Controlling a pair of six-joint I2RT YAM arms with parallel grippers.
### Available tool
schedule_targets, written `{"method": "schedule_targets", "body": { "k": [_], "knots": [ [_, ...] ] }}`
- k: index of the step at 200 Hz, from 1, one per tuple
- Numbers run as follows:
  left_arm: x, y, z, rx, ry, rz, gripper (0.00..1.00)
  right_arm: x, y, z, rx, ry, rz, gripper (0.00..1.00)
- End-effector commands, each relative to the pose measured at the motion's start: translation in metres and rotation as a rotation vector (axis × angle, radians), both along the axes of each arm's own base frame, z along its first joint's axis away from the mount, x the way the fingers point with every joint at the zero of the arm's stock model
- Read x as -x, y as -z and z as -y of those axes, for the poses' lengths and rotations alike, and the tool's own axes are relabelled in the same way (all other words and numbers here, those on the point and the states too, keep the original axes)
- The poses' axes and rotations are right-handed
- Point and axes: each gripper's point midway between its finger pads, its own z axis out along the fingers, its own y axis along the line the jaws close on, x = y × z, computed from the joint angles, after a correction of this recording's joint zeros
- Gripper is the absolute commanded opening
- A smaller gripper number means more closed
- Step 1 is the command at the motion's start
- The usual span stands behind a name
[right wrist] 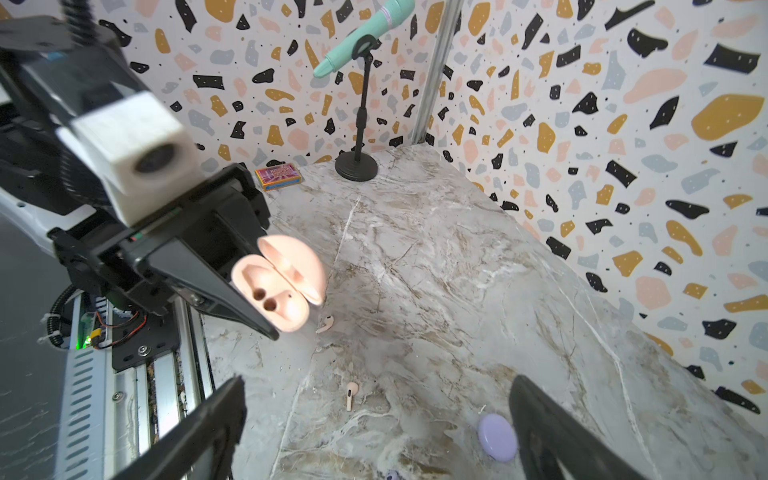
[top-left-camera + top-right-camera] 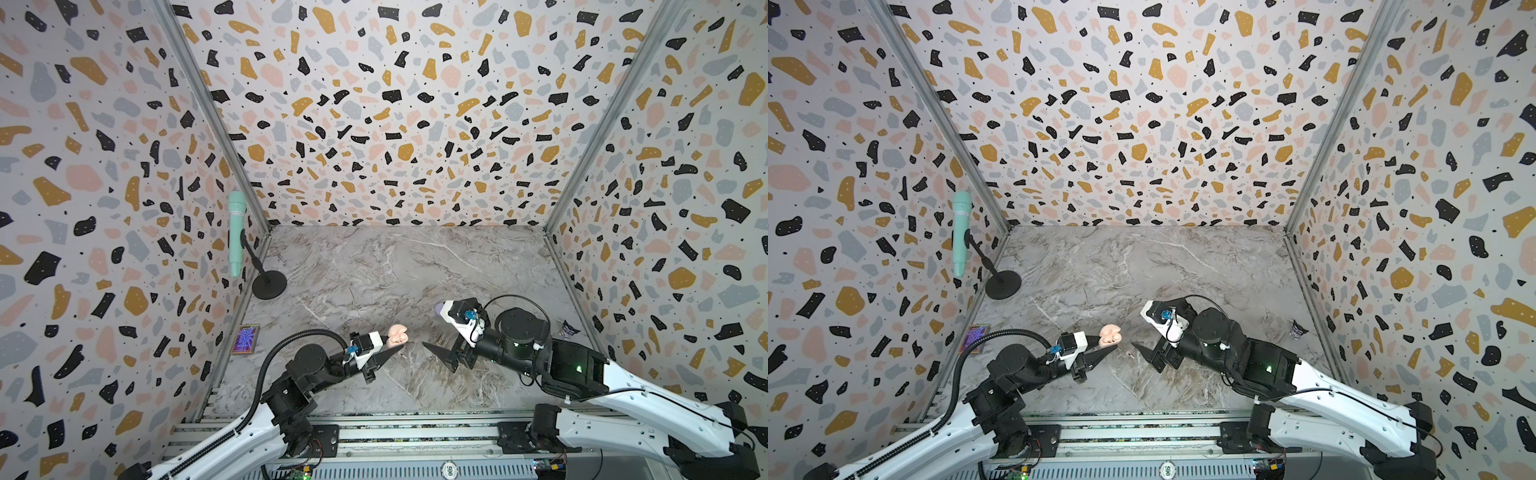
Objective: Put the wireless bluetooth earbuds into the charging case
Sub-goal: 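Push the peach case lid open with the right gripper, then move the right gripper over the peach earbuds on the table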
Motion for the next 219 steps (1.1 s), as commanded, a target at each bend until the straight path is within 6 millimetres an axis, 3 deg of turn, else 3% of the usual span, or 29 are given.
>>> {"method": "schedule_targets", "body": {
  "k": [1,33,96,123,147,162,180,193,219],
  "knots": [
    [-0.004,-0.028,-0.007,0.022,-0.051,0.068,0.0,-0.01,0.005,0.006,-0.078,0.04,-0.109,0.99],
    [-0.001,-0.015,-0.012,0.011,-0.059,0.062,0.0,-0.026,0.034,0.005,-0.062,0.089,-0.245,0.99],
    [-0.006,-0.021,-0.037,0.09,-0.183,0.113,0.0,-0.033,0.091,-0.01,-0.004,0.145,-0.423,0.99],
    [-0.01,-0.023,-0.045,0.1,-0.233,0.116,0.0,-0.036,0.11,-0.014,0.017,0.161,-0.463,0.99],
    [-0.004,-0.024,-0.039,0.046,-0.184,0.107,0.0,-0.038,0.126,-0.017,0.069,0.174,-0.493,0.99],
    [-0.005,-0.012,-0.04,-0.014,-0.194,0.089,0.0,-0.038,0.135,-0.019,0.097,0.17,-0.507,0.99],
    [-0.007,-0.012,-0.049,0.061,-0.234,0.081,0.0,-0.036,0.144,-0.024,0.109,0.15,-0.529,1.0],
    [-0.004,-0.024,-0.054,0.124,-0.24,0.117,0.0,-0.037,0.15,-0.029,0.119,0.138,-0.538,1.0],
    [-0.009,-0.024,-0.061,0.099,-0.295,0.139,0.0,-0.044,0.164,-0.036,0.169,0.149,-0.551,0.98]
  ]
}}
